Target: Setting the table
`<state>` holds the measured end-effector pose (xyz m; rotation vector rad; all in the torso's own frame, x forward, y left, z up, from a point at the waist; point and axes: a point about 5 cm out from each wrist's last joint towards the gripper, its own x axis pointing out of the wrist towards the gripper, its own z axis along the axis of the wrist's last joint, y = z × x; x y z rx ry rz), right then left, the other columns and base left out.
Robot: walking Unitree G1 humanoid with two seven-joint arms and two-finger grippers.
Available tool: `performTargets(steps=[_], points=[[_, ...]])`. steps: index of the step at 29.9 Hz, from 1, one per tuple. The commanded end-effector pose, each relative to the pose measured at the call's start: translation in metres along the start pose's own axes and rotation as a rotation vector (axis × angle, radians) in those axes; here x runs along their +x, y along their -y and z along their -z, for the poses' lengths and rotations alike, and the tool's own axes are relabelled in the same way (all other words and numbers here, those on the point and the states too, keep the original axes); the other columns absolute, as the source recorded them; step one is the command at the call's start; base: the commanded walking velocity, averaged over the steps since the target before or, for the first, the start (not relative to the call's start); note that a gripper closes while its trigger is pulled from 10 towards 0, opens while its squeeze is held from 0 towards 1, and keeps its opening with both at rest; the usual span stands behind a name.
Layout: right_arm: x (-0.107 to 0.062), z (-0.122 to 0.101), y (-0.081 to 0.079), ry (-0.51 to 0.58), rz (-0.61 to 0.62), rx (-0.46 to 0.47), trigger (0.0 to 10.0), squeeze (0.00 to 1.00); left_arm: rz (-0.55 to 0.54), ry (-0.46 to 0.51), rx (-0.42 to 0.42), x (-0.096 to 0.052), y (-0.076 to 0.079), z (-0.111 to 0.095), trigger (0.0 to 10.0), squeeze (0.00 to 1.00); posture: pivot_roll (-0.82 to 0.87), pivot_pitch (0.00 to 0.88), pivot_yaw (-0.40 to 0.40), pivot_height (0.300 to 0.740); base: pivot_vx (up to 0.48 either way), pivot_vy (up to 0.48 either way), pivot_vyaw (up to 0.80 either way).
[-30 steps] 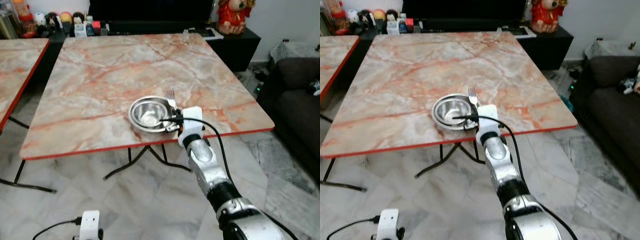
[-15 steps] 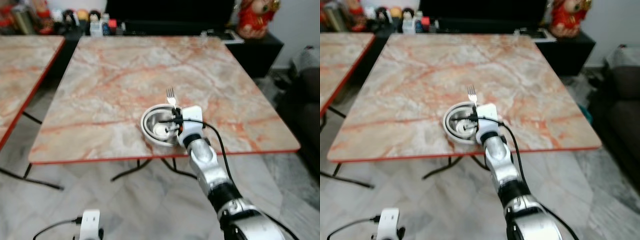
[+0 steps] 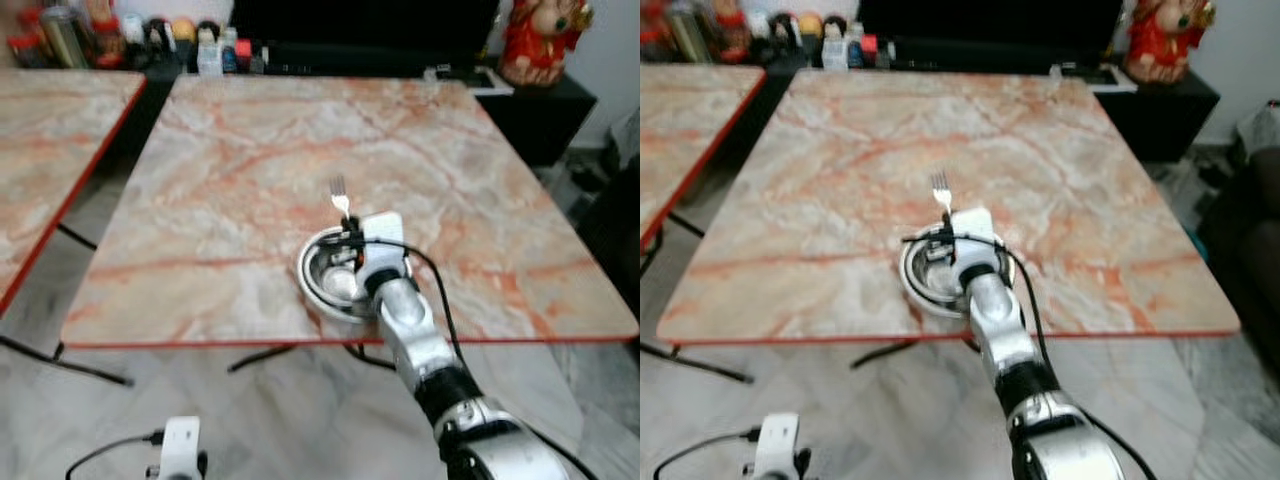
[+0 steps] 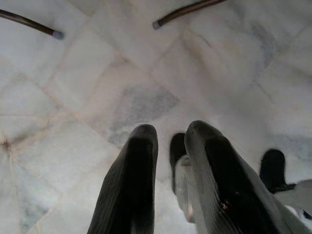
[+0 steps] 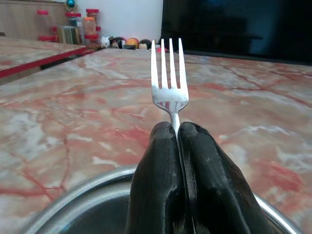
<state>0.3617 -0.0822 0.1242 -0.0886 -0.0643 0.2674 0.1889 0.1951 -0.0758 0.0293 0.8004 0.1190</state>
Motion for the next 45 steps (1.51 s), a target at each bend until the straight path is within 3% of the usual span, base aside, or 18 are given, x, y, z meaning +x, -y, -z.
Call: performTargets(steps=[1, 45], points=[[0.0003, -0.0023, 0.0018, 0.011, 0.006, 0.009, 10.0, 0.0, 0.0, -0.026, -0.006, -0.0021, 0.003, 0.008, 10.0, 0.0, 0.07, 0.088, -0.058, 0.74, 0.0, 0.0, 0.0], [-0.0006, 0.0007, -0.001, -0.007, -0.002, 0.014, 10.0, 0.0, -0.017, -0.023, -0.029, -0.0027, 0.0005, 0.0091, 10.0, 0.0, 0.07, 0.096, -0.064, 0.74, 0.033, -0.228, 0.0]])
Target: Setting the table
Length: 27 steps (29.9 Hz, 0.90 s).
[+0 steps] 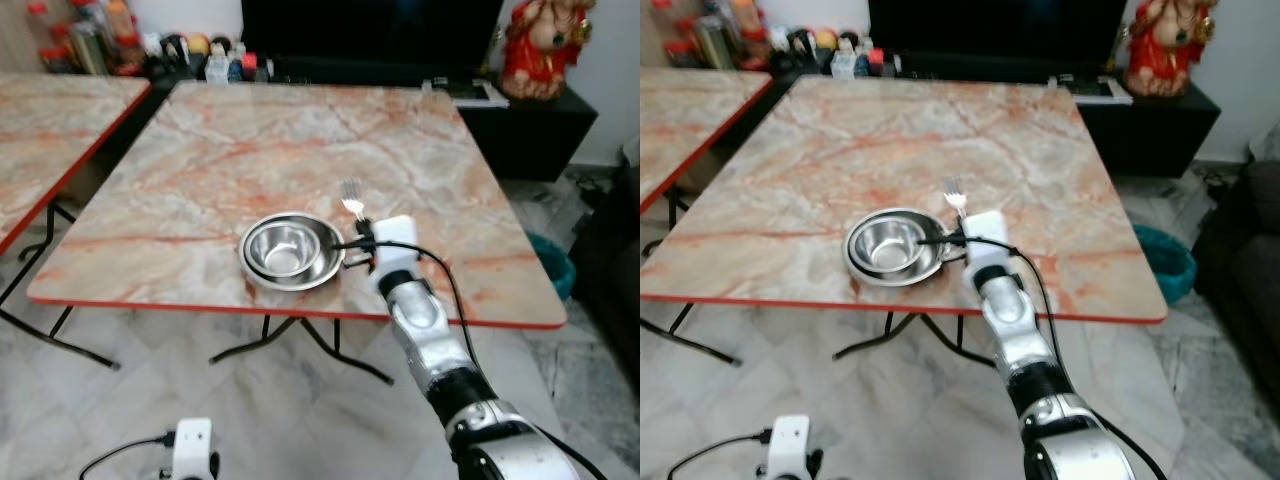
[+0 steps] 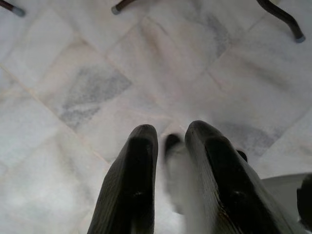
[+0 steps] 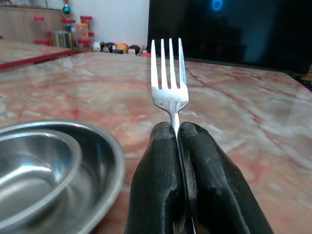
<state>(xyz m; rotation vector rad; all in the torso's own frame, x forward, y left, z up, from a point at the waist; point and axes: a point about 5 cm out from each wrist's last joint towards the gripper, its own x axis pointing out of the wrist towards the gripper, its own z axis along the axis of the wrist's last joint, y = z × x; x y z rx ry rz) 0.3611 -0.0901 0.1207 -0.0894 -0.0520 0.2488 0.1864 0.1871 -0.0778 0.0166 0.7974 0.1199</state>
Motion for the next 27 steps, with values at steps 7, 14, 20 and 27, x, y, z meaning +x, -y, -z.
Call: performTargets(steps=[7, 14, 20, 27], points=[[0.002, -0.002, -0.009, -0.009, -0.009, 0.041, 10.0, 0.0, -0.03, -0.026, -0.024, -0.001, -0.009, 0.005, 10.0, 0.0, 0.07, 0.097, -0.066, 0.74, 0.0, 0.0, 0.0], [0.002, -0.001, -0.012, -0.017, -0.019, 0.043, 10.0, 0.0, -0.039, -0.028, -0.027, -0.001, -0.01, 0.006, 10.0, 0.0, 0.08, 0.098, -0.066, 0.74, 0.0, 0.0, 0.0], [0.002, 0.002, -0.015, -0.034, -0.024, 0.048, 10.0, 0.0, -0.041, -0.03, -0.026, -0.001, -0.011, 0.006, 10.0, 0.0, 0.07, 0.097, -0.064, 0.74, 0.165, 0.0, 0.0], [0.001, 0.006, -0.019, -0.065, -0.018, 0.074, 10.0, 0.0, -0.041, -0.03, -0.025, -0.001, -0.011, 0.006, 10.0, 0.0, 0.08, 0.097, -0.065, 0.74, 0.265, 0.0, 0.0]])
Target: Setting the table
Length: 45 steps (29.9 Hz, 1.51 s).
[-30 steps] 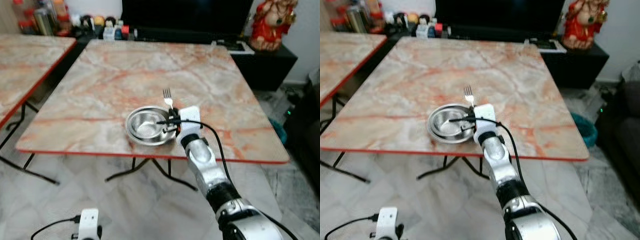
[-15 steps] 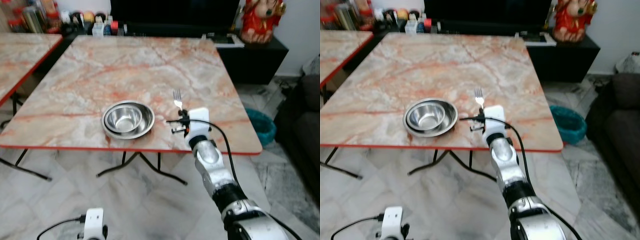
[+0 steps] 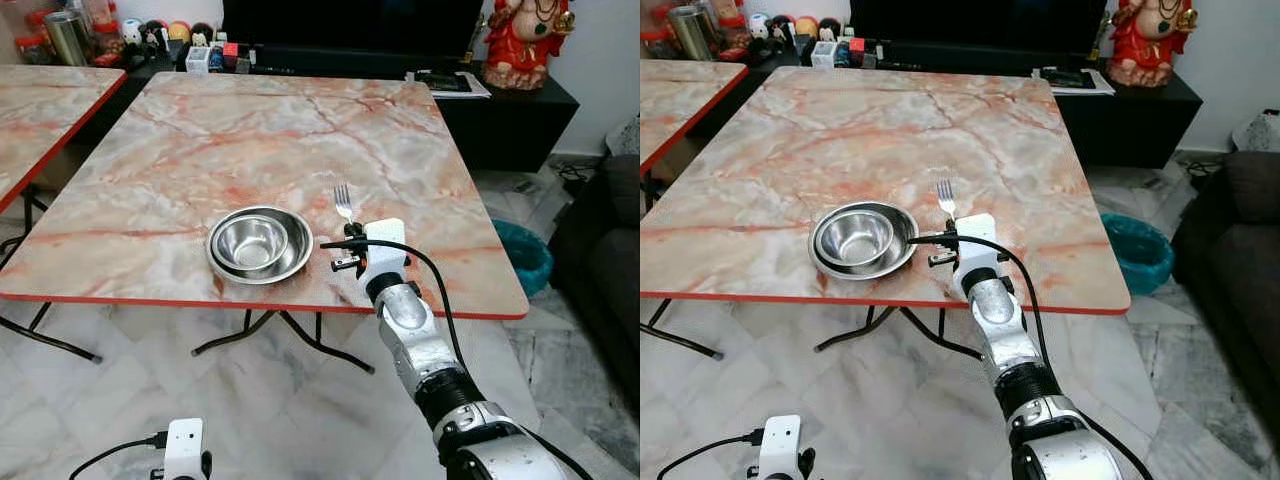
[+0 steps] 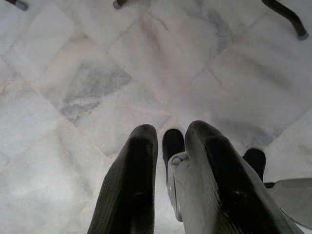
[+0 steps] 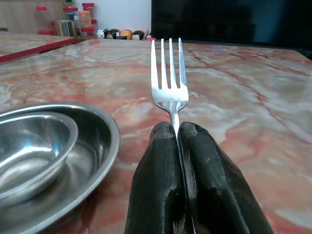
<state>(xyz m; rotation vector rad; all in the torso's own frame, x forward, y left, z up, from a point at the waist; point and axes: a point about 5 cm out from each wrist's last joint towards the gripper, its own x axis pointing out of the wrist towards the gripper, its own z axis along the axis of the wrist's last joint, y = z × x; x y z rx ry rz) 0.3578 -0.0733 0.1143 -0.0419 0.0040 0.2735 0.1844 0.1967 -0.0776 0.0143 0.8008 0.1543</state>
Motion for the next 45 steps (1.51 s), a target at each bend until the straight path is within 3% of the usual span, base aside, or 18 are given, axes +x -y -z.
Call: performTargets(steps=[1, 21, 45], points=[[-0.0002, 0.0018, -0.0012, -0.019, 0.009, 0.022, 10.0, 0.0, -0.012, -0.026, -0.01, -0.0009, -0.0013, 0.0046, 10.0, 0.0, 0.08, 0.097, -0.065, 0.74, 0.266, 0.0, 0.0], [-0.0024, 0.006, -0.0033, -0.041, 0.032, 0.043, 10.0, 0.0, 0.011, -0.026, -0.018, -0.0014, 0.0023, 0.0061, 10.0, 0.0, 0.07, 0.103, -0.066, 0.74, 0.068, 0.0, 0.0], [-0.0014, 0.0016, -0.001, -0.019, 0.045, 0.072, 10.0, 0.0, 0.005, -0.025, -0.015, -0.0013, 0.0011, 0.0056, 10.0, 0.0, 0.08, 0.102, -0.066, 0.74, 0.28, 0.0, -0.12]])
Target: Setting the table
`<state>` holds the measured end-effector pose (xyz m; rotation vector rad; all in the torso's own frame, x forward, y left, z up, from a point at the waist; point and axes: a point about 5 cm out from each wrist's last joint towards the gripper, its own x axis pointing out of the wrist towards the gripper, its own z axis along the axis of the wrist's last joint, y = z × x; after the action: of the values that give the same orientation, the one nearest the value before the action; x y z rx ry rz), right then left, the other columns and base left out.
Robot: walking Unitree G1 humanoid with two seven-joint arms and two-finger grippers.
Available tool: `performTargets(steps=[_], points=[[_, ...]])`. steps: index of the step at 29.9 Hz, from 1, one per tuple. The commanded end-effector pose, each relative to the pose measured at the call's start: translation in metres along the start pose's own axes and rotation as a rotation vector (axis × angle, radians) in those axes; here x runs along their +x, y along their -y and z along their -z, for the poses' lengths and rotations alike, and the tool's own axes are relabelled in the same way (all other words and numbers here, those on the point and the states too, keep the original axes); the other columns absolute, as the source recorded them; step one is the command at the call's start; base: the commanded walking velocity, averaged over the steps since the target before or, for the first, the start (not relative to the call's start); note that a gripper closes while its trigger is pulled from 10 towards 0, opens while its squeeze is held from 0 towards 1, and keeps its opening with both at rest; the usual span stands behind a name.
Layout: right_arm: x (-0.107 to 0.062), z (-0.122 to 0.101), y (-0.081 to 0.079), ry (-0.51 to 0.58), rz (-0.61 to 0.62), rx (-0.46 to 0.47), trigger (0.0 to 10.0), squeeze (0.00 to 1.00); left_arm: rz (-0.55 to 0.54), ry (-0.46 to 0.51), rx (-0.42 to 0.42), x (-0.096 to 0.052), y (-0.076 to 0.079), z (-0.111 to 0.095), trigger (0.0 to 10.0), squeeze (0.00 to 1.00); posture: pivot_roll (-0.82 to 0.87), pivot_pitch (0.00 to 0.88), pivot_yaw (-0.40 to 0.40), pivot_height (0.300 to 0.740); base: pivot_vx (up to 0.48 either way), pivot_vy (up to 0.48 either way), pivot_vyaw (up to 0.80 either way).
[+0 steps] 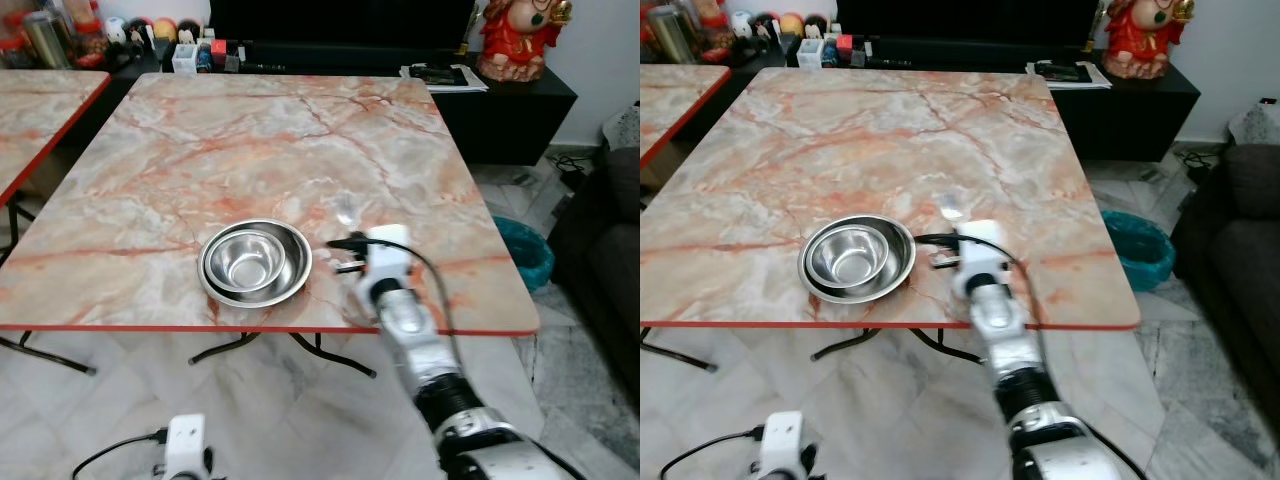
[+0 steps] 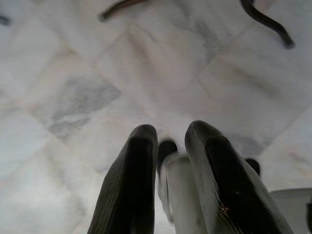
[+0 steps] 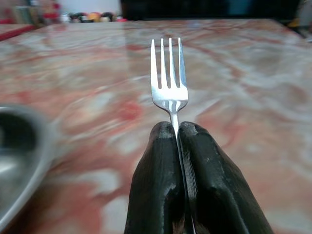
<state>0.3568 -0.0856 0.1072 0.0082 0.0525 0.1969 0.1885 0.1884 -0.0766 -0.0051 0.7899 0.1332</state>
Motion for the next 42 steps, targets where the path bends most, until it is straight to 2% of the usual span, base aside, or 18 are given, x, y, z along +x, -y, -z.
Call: performTargets(steps=[1, 8, 13, 14, 17, 26, 30, 42], points=[[0.002, -0.006, -0.013, 0.023, -0.032, 0.017, 10.0, 0.0, -0.022, -0.035, -0.005, -0.003, -0.008, 0.009, 10.0, 0.0, 0.08, 0.102, -0.066, 0.74, 0.285, 0.0, 0.0], [0.002, -0.006, -0.013, 0.023, -0.033, 0.018, 10.0, 0.0, -0.022, -0.033, -0.005, -0.002, -0.008, 0.008, 10.0, 0.0, 0.08, 0.101, -0.067, 0.74, 0.283, 0.0, 0.0], [0.001, -0.005, -0.012, 0.018, -0.025, 0.011, 10.0, 0.0, -0.014, -0.028, -0.009, -0.002, -0.006, 0.008, 10.0, 0.0, 0.08, 0.103, -0.068, 0.74, 0.0, 0.0, 0.0], [0.001, -0.003, -0.012, -0.006, -0.013, 0.001, 10.0, 0.0, -0.009, -0.03, -0.011, -0.002, -0.006, 0.008, 10.0, 0.0, 0.08, 0.104, -0.07, 0.74, 0.0, 0.0, 0.0], [-0.001, -0.001, -0.013, -0.063, 0.026, 0.061, 10.0, 0.0, -0.005, -0.037, -0.012, -0.003, -0.005, 0.01, 10.0, 0.0, 0.07, 0.109, -0.073, 0.74, 0.0, 0.0, 0.0], [-0.004, -0.002, -0.025, -0.108, 0.013, 0.063, 10.0, 0.0, 0.007, -0.053, -0.015, -0.006, 0.002, 0.018, 10.0, 0.0, 0.06, 0.117, -0.088, 0.74, 0.0, 0.0, 0.0], [-0.007, 0.004, -0.025, -0.138, 0.01, 0.046, 10.0, 0.0, 0.007, -0.059, -0.016, -0.007, 0.002, 0.022, 10.0, 0.0, 0.06, 0.115, -0.092, 0.74, 0.0, 0.0, 0.0], [-0.007, 0.004, -0.025, -0.138, 0.01, 0.046, 10.0, 0.0, 0.007, -0.059, -0.016, -0.007, 0.002, 0.022, 10.0, 0.0, 0.06, 0.115, -0.092, 0.74, 0.0, 0.0, 0.0]])
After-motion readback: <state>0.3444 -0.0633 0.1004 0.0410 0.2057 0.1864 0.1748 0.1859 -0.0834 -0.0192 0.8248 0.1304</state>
